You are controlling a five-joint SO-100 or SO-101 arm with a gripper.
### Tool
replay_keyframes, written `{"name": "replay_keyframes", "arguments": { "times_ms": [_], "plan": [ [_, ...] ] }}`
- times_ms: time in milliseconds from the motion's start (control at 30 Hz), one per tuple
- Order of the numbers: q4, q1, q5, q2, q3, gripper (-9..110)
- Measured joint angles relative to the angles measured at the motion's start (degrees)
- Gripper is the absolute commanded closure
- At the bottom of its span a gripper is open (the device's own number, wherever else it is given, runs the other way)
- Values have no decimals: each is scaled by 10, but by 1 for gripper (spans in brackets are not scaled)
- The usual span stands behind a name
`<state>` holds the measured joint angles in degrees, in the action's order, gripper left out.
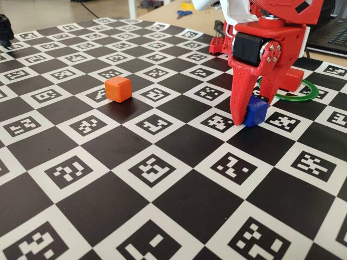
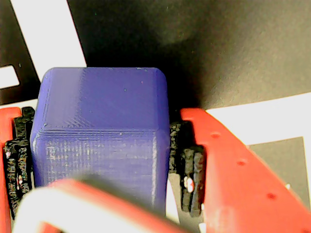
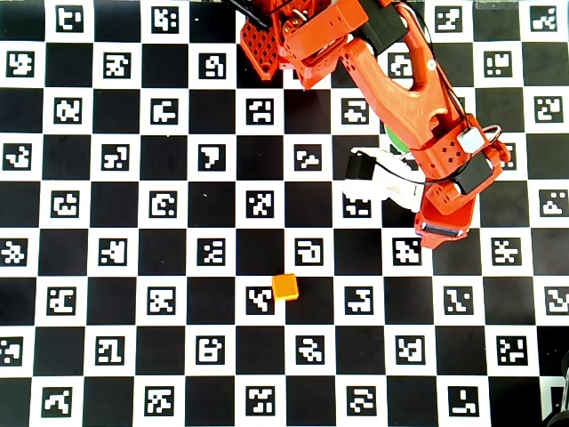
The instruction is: Grab the red cube then put it in the green circle then put the blue cube on top and finally the orange cube on top
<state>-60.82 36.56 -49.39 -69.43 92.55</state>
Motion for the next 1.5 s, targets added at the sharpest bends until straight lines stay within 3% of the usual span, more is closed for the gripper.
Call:
{"name": "replay_keyframes", "arguments": {
  "times_ms": [600,1167,1500],
  "plan": [
    [-54,-10,0,-20,0,89],
    [-195,-6,9,-185,20,92],
    [-208,28,-12,-302,120,95]
  ]
}}
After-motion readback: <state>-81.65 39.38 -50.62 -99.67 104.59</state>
